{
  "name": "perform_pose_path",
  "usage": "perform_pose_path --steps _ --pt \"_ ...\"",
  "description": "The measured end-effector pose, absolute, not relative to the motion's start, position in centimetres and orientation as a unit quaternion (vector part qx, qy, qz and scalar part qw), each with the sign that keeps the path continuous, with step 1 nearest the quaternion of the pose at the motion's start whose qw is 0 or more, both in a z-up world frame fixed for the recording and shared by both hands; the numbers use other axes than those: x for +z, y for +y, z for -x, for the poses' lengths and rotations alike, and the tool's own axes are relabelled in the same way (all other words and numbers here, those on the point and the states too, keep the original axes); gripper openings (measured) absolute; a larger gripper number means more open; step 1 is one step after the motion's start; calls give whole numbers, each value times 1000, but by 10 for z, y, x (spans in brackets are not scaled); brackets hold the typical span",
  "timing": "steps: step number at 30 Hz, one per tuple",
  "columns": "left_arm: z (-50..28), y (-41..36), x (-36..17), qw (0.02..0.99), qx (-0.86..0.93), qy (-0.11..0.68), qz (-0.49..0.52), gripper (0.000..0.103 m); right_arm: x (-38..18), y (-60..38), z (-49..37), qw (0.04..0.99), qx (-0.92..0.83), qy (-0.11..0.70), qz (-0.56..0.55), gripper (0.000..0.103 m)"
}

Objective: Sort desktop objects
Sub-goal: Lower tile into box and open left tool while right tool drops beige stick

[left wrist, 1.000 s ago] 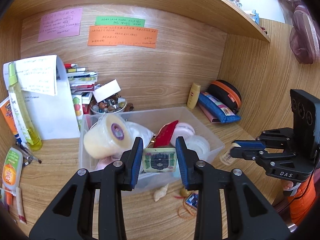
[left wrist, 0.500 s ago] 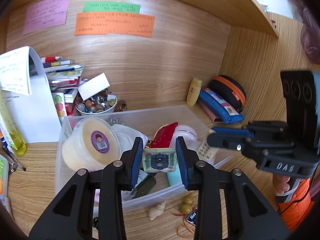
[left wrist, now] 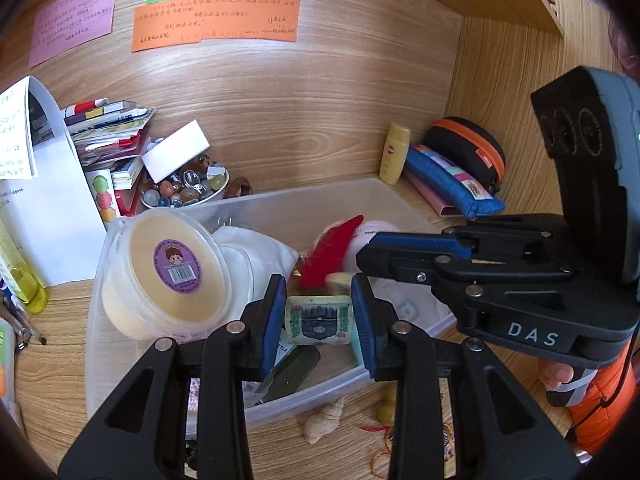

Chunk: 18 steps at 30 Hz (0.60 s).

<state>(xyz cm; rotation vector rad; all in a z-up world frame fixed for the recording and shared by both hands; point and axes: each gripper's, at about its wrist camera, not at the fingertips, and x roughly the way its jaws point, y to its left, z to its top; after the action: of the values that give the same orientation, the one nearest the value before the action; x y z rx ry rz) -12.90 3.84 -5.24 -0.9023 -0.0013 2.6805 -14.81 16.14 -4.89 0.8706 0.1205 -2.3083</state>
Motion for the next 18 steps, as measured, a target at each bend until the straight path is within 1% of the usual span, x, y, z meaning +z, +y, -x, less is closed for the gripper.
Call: perform_pose_path --steps 8,15,17,18 --pt "130 44 -59 145 937 17 316 33 -53 163 144 312 -893 62 -320 10" --pt "126 49 -61 141 938 27 315 33 -48 169 142 306 -898 55 -311 10" --pt "125 48 -60 136 940 28 312 33 -47 172 142 301 -901 50 -309 11" --pt "125 47 -60 132 941 28 309 33 -46 173 142 299 -902 48 -308 14"
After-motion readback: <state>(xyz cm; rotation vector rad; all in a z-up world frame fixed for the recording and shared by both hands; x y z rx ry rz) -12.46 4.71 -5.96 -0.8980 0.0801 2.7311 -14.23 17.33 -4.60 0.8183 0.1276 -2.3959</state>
